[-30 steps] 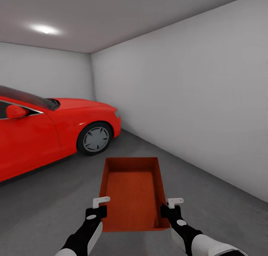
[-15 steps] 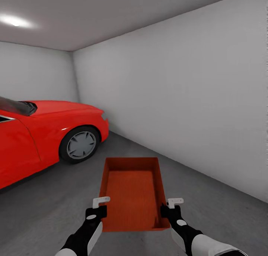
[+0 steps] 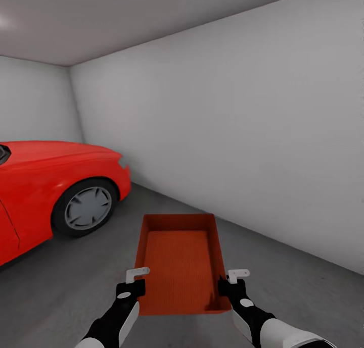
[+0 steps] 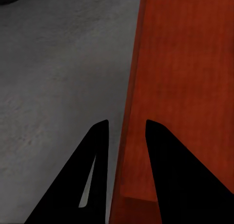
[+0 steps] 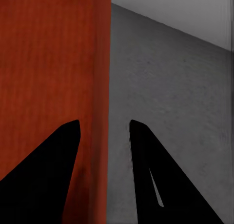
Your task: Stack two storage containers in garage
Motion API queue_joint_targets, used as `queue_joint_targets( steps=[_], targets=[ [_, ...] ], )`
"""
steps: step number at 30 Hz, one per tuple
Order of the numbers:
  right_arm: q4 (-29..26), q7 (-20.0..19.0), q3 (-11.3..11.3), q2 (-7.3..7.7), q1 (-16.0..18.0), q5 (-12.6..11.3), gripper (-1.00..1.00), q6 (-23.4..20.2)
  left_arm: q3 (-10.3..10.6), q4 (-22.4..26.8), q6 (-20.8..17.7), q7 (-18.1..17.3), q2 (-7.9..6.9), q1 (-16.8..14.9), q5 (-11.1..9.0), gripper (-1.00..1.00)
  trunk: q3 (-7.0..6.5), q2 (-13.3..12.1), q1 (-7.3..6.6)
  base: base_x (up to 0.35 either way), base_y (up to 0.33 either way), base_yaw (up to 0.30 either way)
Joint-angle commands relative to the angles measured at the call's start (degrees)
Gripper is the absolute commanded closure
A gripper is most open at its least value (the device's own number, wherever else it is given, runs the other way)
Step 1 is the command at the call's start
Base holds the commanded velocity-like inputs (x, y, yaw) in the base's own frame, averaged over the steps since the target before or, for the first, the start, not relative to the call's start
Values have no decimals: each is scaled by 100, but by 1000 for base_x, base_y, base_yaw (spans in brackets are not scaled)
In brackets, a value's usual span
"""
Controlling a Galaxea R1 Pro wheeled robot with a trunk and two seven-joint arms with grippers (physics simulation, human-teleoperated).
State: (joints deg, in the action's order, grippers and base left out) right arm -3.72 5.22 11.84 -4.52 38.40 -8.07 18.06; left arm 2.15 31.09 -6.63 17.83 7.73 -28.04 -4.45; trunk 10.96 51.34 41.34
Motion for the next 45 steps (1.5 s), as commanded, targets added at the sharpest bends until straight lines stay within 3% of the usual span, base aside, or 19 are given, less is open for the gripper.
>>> queue_joint_targets(
  steps=[1, 45],
  targets=[
    [-15, -1, -428, 4, 10, 7, 100, 14, -4, 11, -32, 36, -17, -2, -91, 100, 8, 5, 4, 322, 151, -233],
    [-15, -1, -428, 4, 10, 7, 100, 14, 2, 16, -32, 34, -18, 0, -91, 100, 8, 5, 4, 322, 151, -233]
  ],
)
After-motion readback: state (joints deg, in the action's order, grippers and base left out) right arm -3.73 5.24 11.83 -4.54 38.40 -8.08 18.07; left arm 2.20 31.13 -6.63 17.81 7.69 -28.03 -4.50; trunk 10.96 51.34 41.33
